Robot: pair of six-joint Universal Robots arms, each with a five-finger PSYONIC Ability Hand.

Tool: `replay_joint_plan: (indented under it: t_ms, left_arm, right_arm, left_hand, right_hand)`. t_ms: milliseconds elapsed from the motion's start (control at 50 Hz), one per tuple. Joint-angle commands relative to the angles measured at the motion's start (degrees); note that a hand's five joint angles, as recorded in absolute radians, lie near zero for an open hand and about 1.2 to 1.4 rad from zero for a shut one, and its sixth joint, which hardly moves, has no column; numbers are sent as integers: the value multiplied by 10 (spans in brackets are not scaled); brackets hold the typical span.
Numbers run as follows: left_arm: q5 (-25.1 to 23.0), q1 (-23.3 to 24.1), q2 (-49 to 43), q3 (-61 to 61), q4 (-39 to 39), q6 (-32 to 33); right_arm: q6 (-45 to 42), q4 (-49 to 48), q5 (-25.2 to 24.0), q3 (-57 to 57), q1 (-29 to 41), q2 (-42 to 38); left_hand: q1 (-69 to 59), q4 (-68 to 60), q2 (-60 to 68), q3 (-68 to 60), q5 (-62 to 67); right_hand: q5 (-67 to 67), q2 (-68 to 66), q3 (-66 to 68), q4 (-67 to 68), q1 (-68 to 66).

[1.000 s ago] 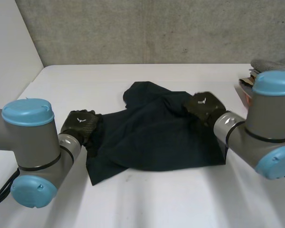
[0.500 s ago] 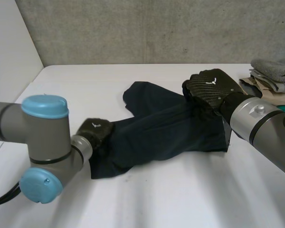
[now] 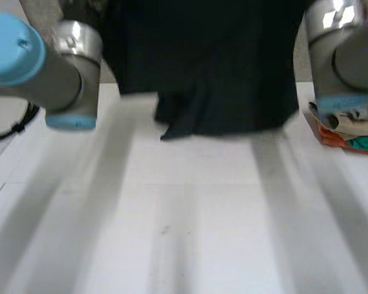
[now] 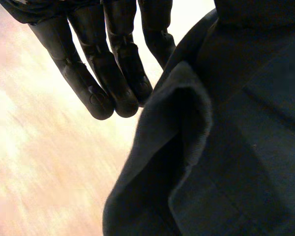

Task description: Fold the laundry.

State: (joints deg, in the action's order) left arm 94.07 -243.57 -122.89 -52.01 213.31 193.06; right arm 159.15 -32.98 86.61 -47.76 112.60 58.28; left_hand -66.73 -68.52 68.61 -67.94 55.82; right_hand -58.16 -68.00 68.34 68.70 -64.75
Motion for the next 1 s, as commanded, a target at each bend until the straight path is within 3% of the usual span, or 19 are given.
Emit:
replay_joint_plan:
  t_ms: [20,80,300,480,600,640,760,820,920,1000]
  left_arm:
    - [-33,1,35,-15,-7,-36]
    - [-57,-4,51,-76,-28,-40]
    - [-79,-11,36,-339,-10,-10]
    - [-112,2,34,-451,-4,39]
    - [-115,20,121,-503,-98,49]
    - [-118,34,156,-516,-174,61]
    - [-113,58,250,-517,-411,129]
    - [-109,62,310,-483,-493,152]
    - [-106,60,397,-350,-442,138]
    - [-101,52,392,-234,-382,123]
  right_arm:
    - [27,-61,-29,6,13,10]
    - [28,-10,-49,-34,17,12]
    - [8,83,-67,-262,-6,6]
    - [-57,137,-87,-372,-22,-5]
    - [-78,294,-114,-386,-38,53]
    - [-102,378,-130,-382,-47,76]
    - [-239,643,-163,-350,-78,146]
    - [-270,714,-173,-303,-93,191]
    - [-167,676,-174,-181,-78,241]
    - [-69,604,-170,-102,-80,266]
  left_hand:
    - [-133,-115,114,-121,142]
    - [-133,-115,114,-121,142]
    - [-133,-115,114,-121,142]
    - [-133,-115,114,-121,142]
    - [-133,-115,114,-121,142]
    - [-133,-115,114,-121,142]
    - [-133,-115,114,-121,142]
    - [-133,-115,114,-121,142]
    - [-133,-115,114,-121,142]
    - [-133,-115,114,-121,142]
  right_hand:
    - [-118,-120,117,113,-153]
    - [-118,-120,117,113,-153]
    - [-118,-120,117,113,-153]
    - [-118,-120,117,113,-153]
    - [-118,-120,117,113,-153]
    - [-118,-120,117,113,-153]
    - [-118,-120,117,113,-153]
    - [-118,-120,117,113,-153]
    - [-118,-120,117,113,-153]
    - [-118,-120,117,113,-153]
